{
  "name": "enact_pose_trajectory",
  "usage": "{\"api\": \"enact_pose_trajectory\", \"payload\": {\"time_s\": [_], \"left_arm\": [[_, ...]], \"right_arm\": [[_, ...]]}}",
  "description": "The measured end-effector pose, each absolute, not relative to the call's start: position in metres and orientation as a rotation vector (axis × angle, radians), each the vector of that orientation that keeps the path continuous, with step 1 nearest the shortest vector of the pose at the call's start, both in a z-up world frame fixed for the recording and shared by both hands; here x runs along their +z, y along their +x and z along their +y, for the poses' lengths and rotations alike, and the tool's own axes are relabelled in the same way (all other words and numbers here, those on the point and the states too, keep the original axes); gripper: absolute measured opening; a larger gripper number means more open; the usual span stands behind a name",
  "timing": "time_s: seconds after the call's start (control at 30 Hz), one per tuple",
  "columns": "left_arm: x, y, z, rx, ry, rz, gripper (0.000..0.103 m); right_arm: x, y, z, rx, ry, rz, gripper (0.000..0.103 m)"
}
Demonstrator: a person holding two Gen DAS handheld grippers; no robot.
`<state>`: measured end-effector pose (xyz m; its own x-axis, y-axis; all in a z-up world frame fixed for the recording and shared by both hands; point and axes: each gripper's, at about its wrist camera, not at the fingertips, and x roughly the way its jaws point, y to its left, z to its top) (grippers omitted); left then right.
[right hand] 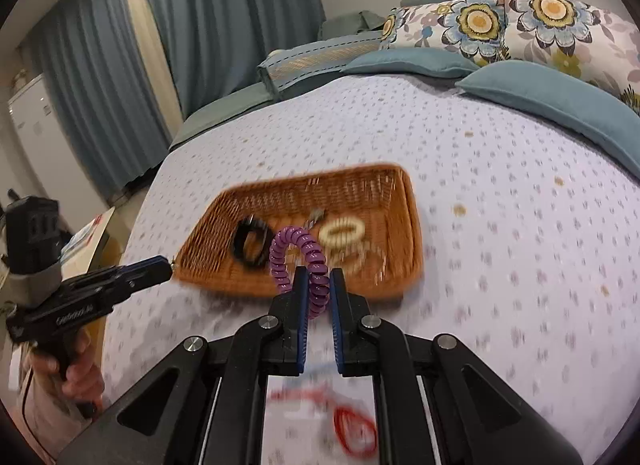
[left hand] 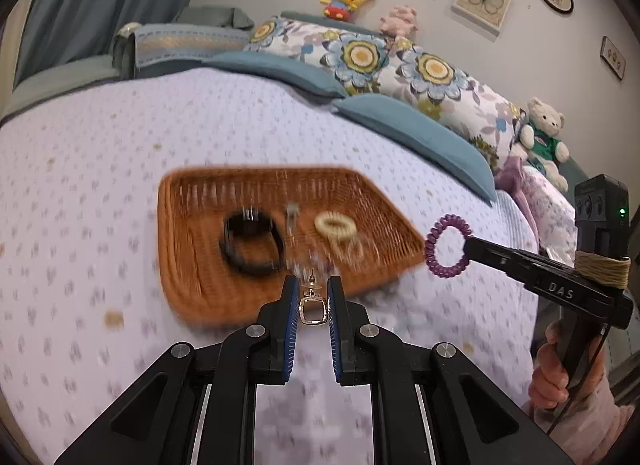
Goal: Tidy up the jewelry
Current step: 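Carry the gold charm and purple coil into the basket and open both tools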
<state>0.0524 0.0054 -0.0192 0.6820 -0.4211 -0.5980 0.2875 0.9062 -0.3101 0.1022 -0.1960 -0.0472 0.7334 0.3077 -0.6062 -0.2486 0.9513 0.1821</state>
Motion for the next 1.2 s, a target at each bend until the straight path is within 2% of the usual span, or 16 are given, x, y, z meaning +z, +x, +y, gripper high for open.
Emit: {"api": "enact_pose_trajectory", "payload": {"time_s": [0.2, 0.43, 0.63, 1.13, 1.2], "left_arm": [[-0.017, 0.115, -0.003, -0.433, -0.226, 0.731, 0.014], [-0.047, 0.159, -0.022, -0.489, -0.274, 0.788, 0.014], [-0.070, 0.167, -0.039, -0.490, -0.240, 0.837, 0.014], [-0.077, 0.158, -0.064, -0.402, -0.035, 0.784, 0.014], [-0.075, 0.156, -0.062, -0.417, -0.050, 0.790, 0.017]], "right_arm": [[-0.053, 0.169, -0.184, 0.290, 0.114, 0.716, 0.012], [-0.086, 0.204, -0.187, 0.265, 0.130, 0.779, 0.012], [-0.105, 0.214, -0.188, 0.253, 0.131, 0.827, 0.012], [-0.117, 0.218, -0.189, 0.245, 0.143, 0.863, 0.014], [-0.117, 0.218, -0.190, 0.255, 0.156, 0.867, 0.017]]}}
